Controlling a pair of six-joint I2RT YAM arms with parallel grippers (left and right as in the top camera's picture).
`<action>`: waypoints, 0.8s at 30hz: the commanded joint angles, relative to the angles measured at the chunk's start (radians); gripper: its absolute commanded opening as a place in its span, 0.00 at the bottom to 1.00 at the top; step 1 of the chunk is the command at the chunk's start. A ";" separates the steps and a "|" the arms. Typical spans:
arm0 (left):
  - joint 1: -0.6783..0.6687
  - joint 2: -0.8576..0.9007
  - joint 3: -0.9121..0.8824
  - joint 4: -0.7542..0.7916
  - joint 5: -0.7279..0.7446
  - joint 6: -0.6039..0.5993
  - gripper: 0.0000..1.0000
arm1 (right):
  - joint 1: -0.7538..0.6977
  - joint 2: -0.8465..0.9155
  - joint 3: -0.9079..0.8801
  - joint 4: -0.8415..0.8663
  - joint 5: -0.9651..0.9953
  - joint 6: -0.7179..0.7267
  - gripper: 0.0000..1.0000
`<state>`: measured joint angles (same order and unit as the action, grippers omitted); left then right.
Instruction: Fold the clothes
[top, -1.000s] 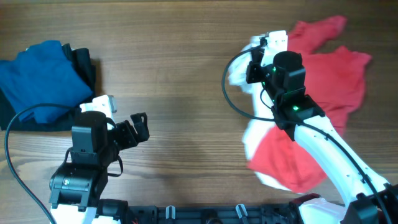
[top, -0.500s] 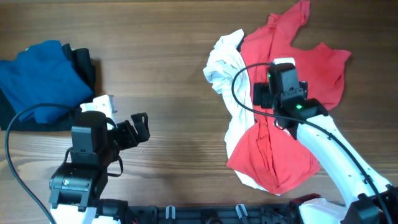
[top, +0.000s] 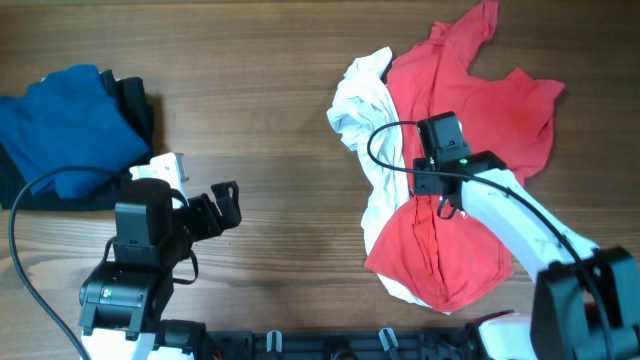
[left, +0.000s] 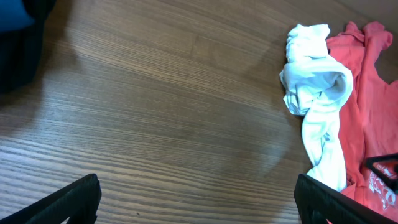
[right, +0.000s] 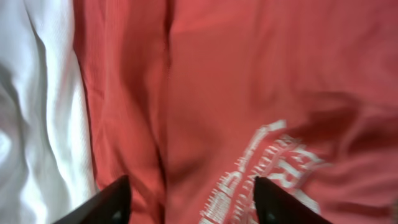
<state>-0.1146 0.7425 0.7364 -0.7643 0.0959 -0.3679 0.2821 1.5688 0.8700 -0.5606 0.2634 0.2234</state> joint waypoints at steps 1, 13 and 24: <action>0.007 -0.001 0.018 -0.002 0.009 0.019 1.00 | -0.002 0.081 -0.014 0.030 -0.079 0.015 0.64; 0.007 -0.001 0.018 -0.004 0.009 0.019 1.00 | -0.002 -0.007 -0.010 -0.033 0.132 0.145 0.04; 0.007 -0.001 0.018 -0.004 0.009 0.019 1.00 | -0.198 -0.300 0.013 -0.064 0.306 0.091 0.04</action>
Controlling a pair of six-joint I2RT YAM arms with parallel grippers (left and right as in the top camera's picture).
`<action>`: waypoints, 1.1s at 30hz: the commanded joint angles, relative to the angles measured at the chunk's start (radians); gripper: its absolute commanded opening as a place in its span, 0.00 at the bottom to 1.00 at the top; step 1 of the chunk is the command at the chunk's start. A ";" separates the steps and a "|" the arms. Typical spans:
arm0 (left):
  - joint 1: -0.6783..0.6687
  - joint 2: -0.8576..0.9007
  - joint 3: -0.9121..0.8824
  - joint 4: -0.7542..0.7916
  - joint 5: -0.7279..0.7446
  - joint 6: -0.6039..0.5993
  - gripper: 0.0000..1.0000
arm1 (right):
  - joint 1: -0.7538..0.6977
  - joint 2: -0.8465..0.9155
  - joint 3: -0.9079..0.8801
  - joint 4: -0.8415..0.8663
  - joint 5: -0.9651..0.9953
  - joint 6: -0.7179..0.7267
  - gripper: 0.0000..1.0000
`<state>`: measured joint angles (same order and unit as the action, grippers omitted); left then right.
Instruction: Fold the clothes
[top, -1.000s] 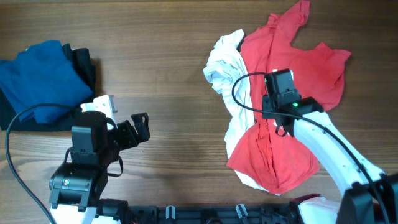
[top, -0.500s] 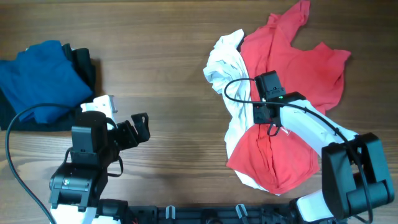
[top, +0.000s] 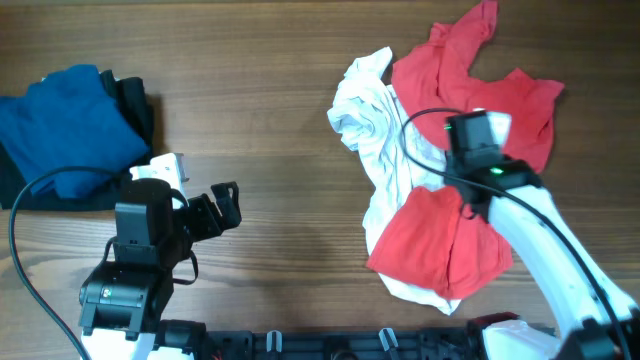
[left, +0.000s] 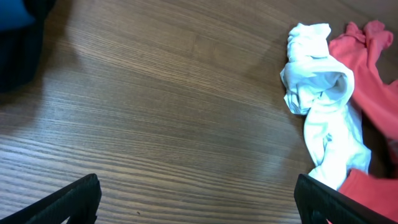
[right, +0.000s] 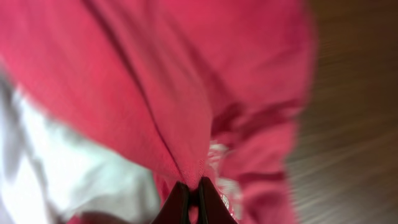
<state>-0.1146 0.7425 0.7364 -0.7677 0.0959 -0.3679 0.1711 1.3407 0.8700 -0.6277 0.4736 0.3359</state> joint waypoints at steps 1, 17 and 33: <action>0.007 -0.001 0.018 -0.001 0.009 0.019 1.00 | -0.135 -0.088 0.013 0.005 0.123 -0.022 0.04; 0.007 -0.001 0.018 -0.001 0.014 0.019 1.00 | -0.690 -0.103 0.030 0.011 -0.051 0.114 0.22; 0.007 -0.001 0.018 -0.001 0.021 0.019 1.00 | -0.463 0.124 0.029 0.164 -0.867 -0.286 0.15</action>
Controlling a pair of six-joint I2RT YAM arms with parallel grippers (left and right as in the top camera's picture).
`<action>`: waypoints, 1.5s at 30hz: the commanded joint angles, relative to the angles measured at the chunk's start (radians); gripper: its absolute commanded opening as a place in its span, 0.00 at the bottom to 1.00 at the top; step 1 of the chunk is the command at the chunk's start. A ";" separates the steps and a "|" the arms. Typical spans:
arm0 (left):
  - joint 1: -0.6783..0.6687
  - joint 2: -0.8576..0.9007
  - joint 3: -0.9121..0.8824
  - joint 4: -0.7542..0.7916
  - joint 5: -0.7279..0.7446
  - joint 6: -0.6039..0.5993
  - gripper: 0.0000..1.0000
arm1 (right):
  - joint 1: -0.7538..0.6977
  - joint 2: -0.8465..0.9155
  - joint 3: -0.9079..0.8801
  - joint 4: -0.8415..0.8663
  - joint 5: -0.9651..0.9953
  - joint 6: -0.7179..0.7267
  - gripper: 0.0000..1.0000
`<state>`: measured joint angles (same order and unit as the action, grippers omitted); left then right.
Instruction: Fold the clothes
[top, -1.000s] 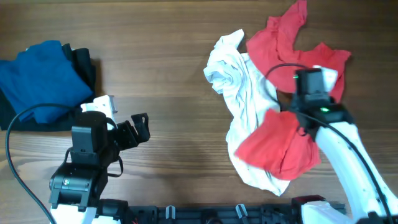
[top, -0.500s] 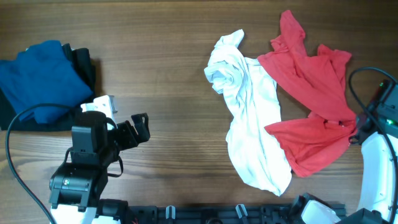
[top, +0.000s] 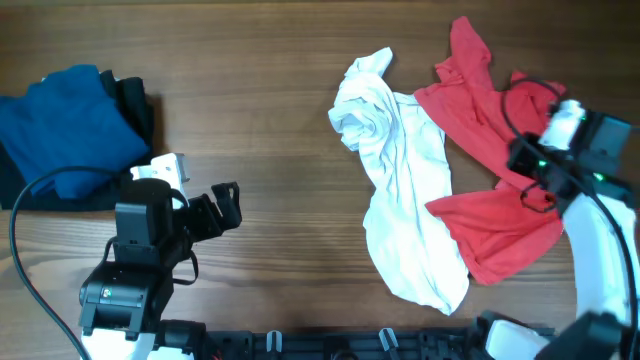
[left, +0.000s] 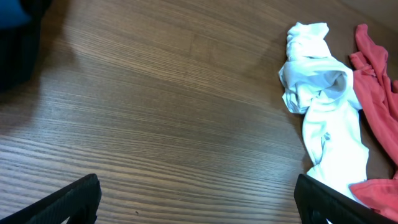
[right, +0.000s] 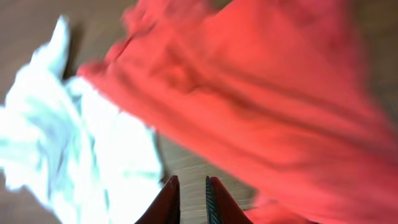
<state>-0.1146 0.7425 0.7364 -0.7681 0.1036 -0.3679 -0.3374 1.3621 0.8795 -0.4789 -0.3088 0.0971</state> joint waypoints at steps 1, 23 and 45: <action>0.007 -0.001 0.018 0.000 0.013 0.019 1.00 | 0.057 0.135 0.019 0.031 -0.082 -0.043 0.18; 0.007 -0.001 0.018 -0.003 0.020 0.019 1.00 | 0.067 0.523 0.020 0.397 0.306 0.113 0.41; 0.007 -0.001 0.018 -0.011 0.020 0.019 1.00 | -0.087 0.427 0.355 -0.002 0.014 0.084 0.64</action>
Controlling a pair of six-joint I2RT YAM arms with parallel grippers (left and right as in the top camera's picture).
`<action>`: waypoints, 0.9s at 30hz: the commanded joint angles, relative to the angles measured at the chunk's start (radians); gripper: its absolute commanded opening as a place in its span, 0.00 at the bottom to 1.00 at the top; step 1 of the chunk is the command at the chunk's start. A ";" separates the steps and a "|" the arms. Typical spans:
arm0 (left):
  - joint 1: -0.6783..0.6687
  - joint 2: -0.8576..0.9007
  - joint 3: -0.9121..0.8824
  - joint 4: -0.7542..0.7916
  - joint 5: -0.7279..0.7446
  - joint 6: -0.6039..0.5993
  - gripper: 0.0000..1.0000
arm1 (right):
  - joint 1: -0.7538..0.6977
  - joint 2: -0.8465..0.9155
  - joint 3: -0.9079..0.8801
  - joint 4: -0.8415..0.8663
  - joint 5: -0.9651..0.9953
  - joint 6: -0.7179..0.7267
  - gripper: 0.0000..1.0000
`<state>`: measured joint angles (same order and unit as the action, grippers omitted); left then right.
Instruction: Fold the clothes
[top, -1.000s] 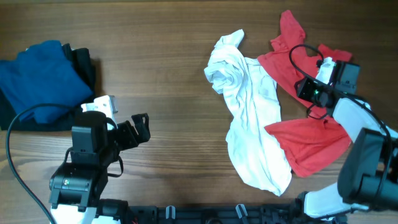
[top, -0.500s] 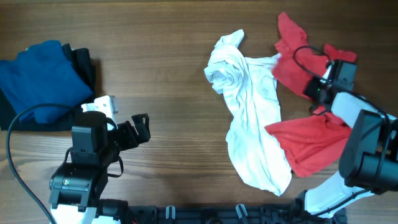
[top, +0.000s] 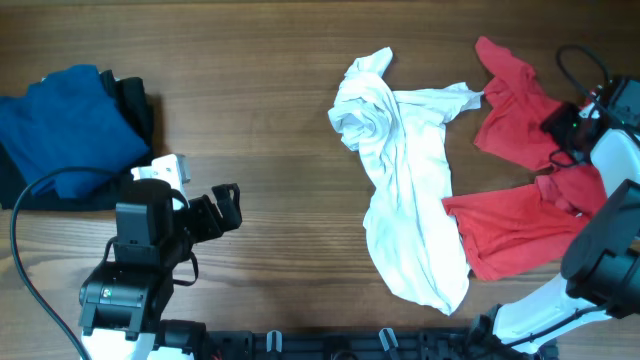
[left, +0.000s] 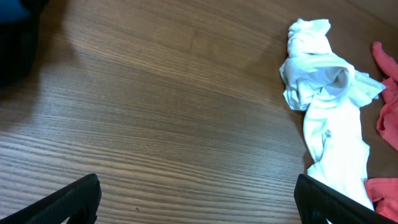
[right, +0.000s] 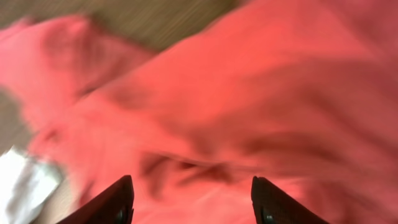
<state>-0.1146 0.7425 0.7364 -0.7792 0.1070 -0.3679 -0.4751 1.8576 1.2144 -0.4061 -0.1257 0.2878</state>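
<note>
A crumpled red shirt (top: 515, 165) lies at the table's right side and fills the right wrist view (right: 205, 93). My right gripper (top: 566, 126) hovers open just over its upper right part, its jaws (right: 196, 202) wide apart with nothing between them. A rumpled white garment (top: 405, 205) lies in the middle, one sleeve reaching to the red shirt; it also appears in the left wrist view (left: 326, 118). My left gripper (top: 226, 205) stands open at the near left over bare wood (left: 196, 205), far from both garments.
A folded blue garment (top: 65, 125) rests on a black one (top: 135, 105) at the far left edge. Bare wooden tabletop (top: 270, 120) lies between that pile and the white garment. The red shirt reaches near the table's right edge.
My right gripper was shut on the red shirt; now it is open and farther up and right. The shirt lies farther right, mostly off the white garment, whose sleeve is now stretched rightward.
First my right gripper was open over the red shirt, which lay on top of the white garment. Then it was shut on the red cloth, later holding it farther right, off the white one. Now the shirt lies released at the right. The left arm stayed still.
</note>
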 joint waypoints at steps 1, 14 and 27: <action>0.007 -0.001 0.018 0.000 0.016 0.019 1.00 | 0.068 -0.085 0.020 -0.127 -0.167 -0.109 0.65; 0.007 -0.001 0.018 -0.004 0.016 0.019 1.00 | 0.216 -0.127 -0.068 -0.657 0.067 0.007 0.73; 0.007 -0.001 0.018 -0.004 0.016 0.019 1.00 | 0.187 -0.127 -0.292 -0.529 0.168 0.135 0.85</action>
<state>-0.1146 0.7425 0.7364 -0.7830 0.1070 -0.3679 -0.2634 1.7462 0.9459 -0.9375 -0.0593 0.3016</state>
